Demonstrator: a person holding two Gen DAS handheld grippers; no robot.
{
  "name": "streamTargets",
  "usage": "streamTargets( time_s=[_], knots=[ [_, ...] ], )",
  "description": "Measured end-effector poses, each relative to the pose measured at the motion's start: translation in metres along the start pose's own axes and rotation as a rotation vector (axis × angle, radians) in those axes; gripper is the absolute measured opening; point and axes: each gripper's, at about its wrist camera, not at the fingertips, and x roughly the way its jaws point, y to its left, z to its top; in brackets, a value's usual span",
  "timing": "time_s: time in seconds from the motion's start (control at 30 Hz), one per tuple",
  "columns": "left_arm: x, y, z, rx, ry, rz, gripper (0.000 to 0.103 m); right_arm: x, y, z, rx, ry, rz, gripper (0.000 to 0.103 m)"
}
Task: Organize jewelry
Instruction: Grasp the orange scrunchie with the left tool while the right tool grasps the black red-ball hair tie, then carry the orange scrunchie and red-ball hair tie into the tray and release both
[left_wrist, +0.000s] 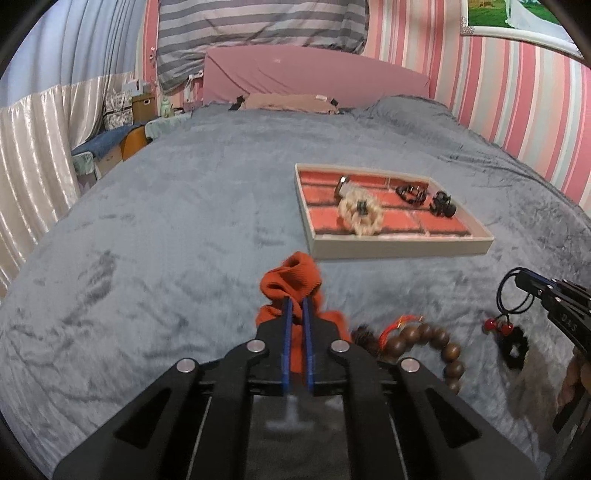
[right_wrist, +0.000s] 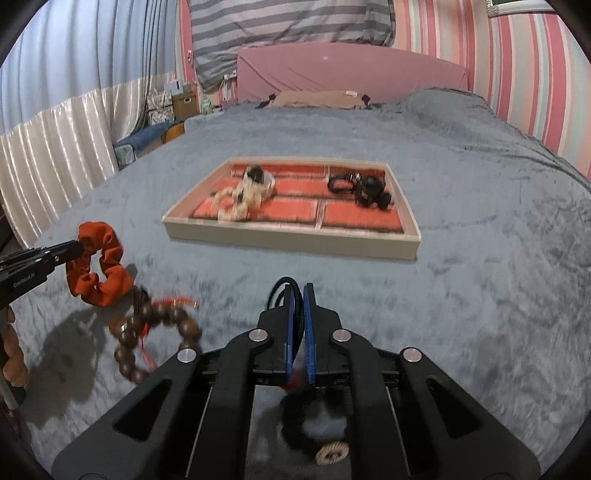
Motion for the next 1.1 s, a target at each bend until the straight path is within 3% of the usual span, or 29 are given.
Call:
streamTargets(
  time_s=[0.27,0.5,0.9,0.97,1.0,1.03,1.07,1.1],
  knots=[
    [0.002,-0.022,0.046,0.026,-0.046,-0.018,0.004,0.014,-0.019,0.048,0.024,-0.034,-0.001,0.006],
    [0.024,-0.041,0.074,0.054,-0.041,-0.028,0.003,0.039,-0.035,0.084,0.03,-0.037,-0.019,0.006],
    [0.025,0.003,0.049,-0.042,0.021,-0.01,0.004,0.048,-0.042,0.068,0.057,-0.012,0.017,0.006],
    [0.028,0.006,0.04,-0.049,0.042,-0.011,0.014,0.048,-0.044,0.065,0.064,-0.007,0.016,0.006],
    [0.028,0.007,0.037,-0.054,0.042,-0.007,0.041,0.048,-0.044,0.064,0.066,-0.006,0.015,0.006],
    [0.027,0.008,0.032,-0.057,0.029,0.008,0.058,0.047,-0.045,0.063,0.065,-0.005,0.012,0.006],
    [0.025,0.008,0.029,-0.057,0.011,0.02,0.072,0.046,-0.045,0.062,0.062,-0.005,0.009,0.006],
    [0.022,0.007,0.025,-0.05,-0.006,0.024,0.072,0.045,-0.045,0.061,0.059,-0.004,0.007,0.006]
  ],
)
